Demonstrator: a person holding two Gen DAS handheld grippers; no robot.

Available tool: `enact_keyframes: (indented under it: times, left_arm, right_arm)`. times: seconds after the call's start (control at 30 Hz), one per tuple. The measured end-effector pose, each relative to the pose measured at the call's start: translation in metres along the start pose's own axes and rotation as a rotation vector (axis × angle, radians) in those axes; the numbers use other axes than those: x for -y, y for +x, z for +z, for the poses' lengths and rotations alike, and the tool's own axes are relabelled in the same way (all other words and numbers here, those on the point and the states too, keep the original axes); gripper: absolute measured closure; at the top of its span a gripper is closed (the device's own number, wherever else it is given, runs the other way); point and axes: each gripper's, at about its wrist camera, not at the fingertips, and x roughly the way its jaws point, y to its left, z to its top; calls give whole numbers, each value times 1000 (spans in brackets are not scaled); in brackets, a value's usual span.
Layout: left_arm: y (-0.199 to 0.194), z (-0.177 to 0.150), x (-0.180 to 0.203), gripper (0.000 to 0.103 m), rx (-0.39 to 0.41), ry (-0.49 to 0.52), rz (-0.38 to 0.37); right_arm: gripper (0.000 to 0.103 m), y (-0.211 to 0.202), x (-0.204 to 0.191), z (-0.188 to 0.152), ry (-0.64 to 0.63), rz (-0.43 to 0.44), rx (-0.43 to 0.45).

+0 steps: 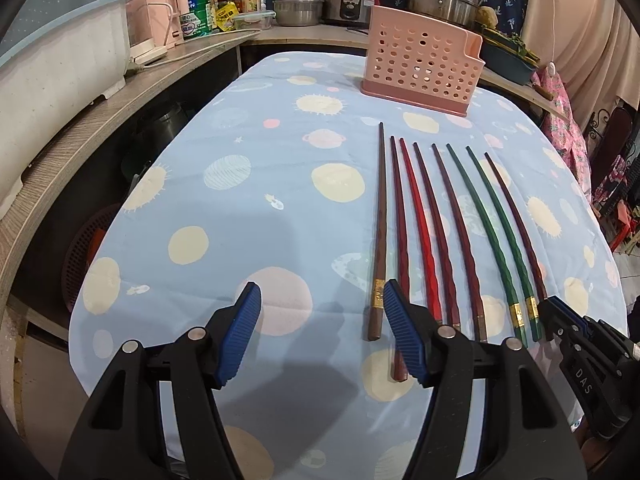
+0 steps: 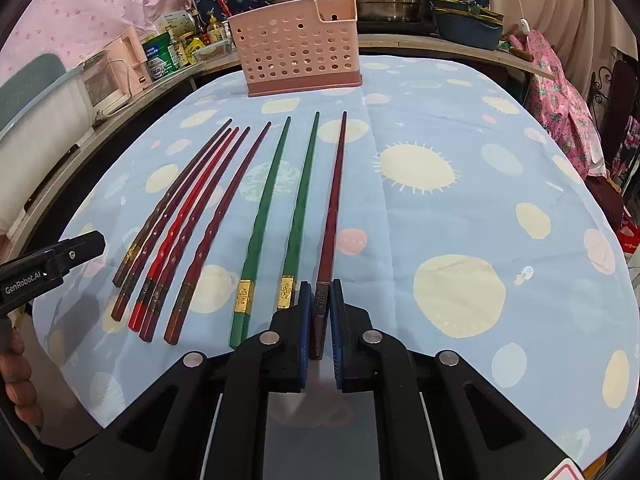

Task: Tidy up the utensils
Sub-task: 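Grasp the brown chopstick with the left gripper while the right grasps a dark red chopstick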

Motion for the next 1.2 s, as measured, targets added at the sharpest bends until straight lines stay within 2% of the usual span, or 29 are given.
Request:
enact_keyframes:
  times: [0.47, 0.83, 0.97, 1.13, 1.2]
  left_arm:
    - [16, -6, 11, 44, -40, 6, -29]
    - [21, -8, 12, 68, -52, 15, -33]
    - [22, -8, 13, 70, -51, 18, -34]
    - [21, -8, 14, 93, -56, 21, -51]
    - [21, -9, 13, 93, -59, 20, -59]
  right_arm:
    - [96, -2, 12, -2, 41, 5, -1]
    - [96, -2, 12, -2, 40, 5, 0]
    - [96, -2, 12, -2, 40, 5, 0]
    - [96, -2, 12, -2, 41, 5, 0]
    - [96, -2, 12, -2, 41, 5, -1]
